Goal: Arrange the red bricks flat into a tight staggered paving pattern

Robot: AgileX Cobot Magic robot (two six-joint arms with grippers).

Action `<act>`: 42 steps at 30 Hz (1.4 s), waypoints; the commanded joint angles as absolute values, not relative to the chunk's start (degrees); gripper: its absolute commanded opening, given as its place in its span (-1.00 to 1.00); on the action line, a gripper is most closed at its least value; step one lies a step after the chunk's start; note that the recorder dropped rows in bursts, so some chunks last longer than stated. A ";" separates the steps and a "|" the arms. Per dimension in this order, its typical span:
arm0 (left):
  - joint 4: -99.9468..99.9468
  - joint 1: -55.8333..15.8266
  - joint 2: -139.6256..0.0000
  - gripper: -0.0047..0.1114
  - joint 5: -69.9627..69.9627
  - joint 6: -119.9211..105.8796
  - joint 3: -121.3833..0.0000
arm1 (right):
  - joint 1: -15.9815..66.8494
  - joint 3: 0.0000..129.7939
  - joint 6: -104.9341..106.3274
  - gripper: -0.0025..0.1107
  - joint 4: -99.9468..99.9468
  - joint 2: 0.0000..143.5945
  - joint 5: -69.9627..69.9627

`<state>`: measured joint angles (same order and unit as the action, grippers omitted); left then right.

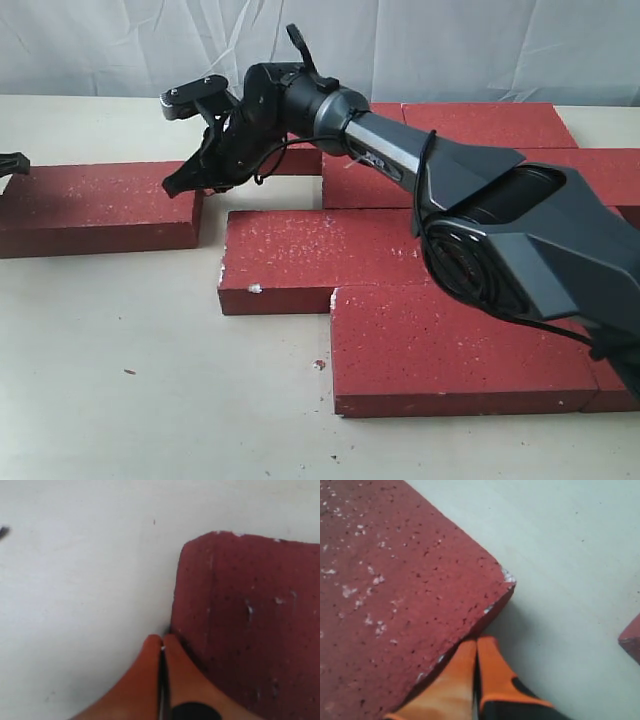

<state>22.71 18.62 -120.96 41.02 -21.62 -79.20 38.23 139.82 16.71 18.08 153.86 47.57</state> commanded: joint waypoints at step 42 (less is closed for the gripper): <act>29.38 14.80 -123.31 -0.92 41.56 -30.45 -82.95 | 34.81 140.29 14.93 -0.97 9.50 151.17 65.12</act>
<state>30.02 14.17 -123.20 41.18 -30.38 -81.98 35.03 139.93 15.01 9.94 152.14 63.57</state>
